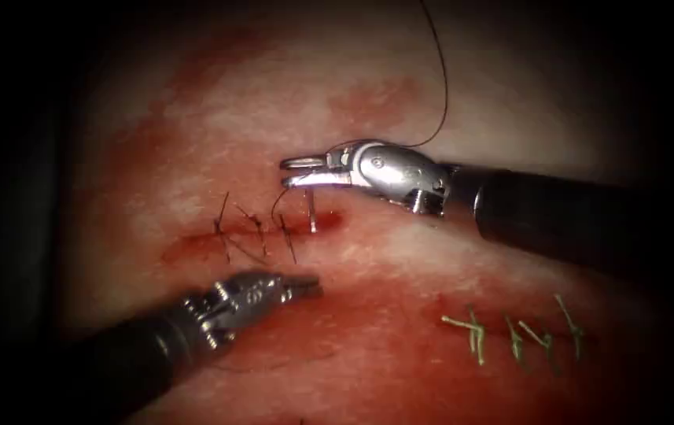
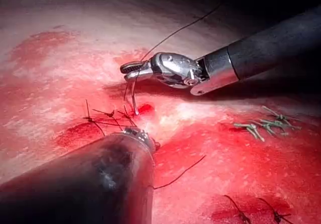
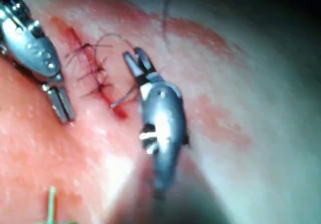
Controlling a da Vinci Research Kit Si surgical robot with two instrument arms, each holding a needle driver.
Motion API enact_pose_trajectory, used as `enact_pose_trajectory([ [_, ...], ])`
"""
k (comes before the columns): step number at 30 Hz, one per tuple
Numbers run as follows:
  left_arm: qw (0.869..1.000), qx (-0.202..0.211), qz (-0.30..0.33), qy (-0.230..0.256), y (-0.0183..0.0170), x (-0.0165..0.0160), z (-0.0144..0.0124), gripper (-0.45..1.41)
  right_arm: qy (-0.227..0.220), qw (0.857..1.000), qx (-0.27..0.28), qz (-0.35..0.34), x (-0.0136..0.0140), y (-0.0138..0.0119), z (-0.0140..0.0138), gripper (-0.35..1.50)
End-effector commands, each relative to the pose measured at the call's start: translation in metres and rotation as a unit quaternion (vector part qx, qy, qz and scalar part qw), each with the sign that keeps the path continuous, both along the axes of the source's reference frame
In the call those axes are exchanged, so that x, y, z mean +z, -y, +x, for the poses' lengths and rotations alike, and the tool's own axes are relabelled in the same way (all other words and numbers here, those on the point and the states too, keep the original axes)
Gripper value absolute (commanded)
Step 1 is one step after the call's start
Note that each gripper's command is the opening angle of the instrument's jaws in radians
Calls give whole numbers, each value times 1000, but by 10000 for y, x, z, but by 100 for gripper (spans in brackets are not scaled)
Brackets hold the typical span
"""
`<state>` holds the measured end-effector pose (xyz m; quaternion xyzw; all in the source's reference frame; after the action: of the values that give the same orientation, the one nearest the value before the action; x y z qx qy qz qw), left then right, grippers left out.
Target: Wound Closure
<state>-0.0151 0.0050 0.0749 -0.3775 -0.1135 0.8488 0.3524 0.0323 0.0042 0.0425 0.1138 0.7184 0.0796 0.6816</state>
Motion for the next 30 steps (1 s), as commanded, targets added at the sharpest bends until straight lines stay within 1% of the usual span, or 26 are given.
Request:
enact_pose_trajectory([
  [1, 1000, 0, -1, 0, -3, 7, -5, -11, -1, 1000, -1, 7, 3, -1, 9, -35],
  [4, 1000, 0, 2, -1, -3, 10, -4, -11, 2, 999, 0, 34, 3, -1, 9, -35],
  [12, 1000, 0, 4, -2, -3, 12, -2, -11, 18, 998, -10, 60, 4, 0, 7, -35],
  [20, 1000, 3, 10, -5, -4, 25, 2, -11, 21, 995, -10, 102, 4, -1, 7, -35],
  [25, 1000, 1, 11, -6, -6, 30, 6, -11, 33, 989, -19, 144, 5, 3, 8, -35],
  [29, 1000, -1, 12, -7, -8, 33, 9, -11, 43, 981, -25, 188, 8, 8, 8, -35],
  [30, 1000, -1, 12, -7, -9, 33, 9, -11, 44, 977, -31, 207, 9, 10, 8, -35],
])
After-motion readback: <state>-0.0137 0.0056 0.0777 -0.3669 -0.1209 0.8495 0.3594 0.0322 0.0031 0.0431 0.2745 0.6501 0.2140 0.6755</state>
